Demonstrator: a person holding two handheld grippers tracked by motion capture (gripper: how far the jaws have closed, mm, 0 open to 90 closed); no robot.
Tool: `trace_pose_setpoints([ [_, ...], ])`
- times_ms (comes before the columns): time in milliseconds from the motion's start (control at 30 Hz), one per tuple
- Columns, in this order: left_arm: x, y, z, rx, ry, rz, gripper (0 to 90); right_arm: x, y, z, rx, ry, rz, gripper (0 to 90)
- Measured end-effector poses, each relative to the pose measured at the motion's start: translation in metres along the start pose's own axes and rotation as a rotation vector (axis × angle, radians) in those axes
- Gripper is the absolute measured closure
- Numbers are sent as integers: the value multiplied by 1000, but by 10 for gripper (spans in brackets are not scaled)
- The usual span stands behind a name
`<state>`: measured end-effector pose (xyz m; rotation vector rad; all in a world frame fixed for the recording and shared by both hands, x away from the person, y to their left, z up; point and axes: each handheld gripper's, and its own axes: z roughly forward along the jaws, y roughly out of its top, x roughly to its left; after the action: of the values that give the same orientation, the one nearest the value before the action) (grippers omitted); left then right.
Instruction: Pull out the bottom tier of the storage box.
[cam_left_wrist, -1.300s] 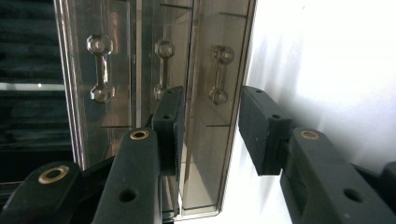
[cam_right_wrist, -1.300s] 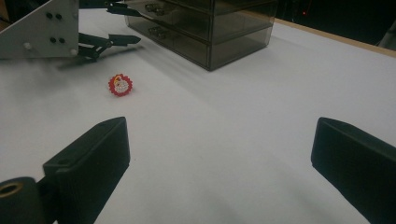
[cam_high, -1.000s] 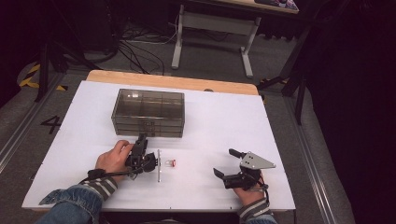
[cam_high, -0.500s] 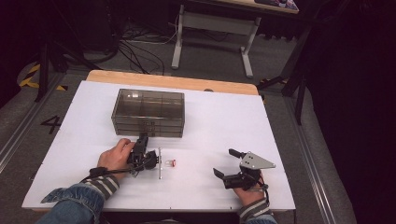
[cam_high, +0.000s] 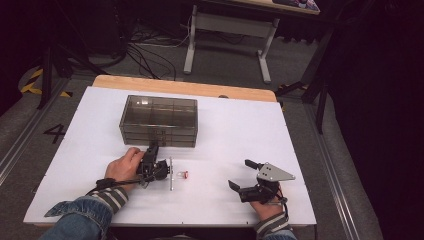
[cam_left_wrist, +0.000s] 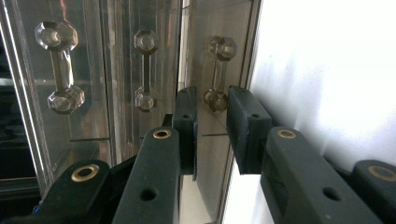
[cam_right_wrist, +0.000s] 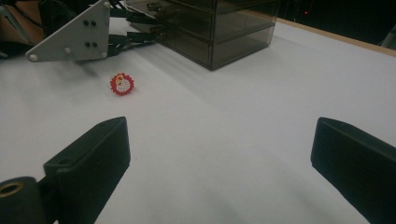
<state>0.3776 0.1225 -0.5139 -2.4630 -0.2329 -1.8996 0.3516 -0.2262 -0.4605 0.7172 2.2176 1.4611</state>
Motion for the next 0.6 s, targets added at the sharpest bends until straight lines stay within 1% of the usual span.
trace_pose_setpoints([
  [200,-1,0,1,-1,-9,-1,769,0,0,0,1,0,0,52],
  [433,-2,0,2,-6,3,0,779,0,0,0,3,-1,-2,52],
  [600,-2,0,1,-1,-1,-2,779,0,0,0,0,2,1,52],
])
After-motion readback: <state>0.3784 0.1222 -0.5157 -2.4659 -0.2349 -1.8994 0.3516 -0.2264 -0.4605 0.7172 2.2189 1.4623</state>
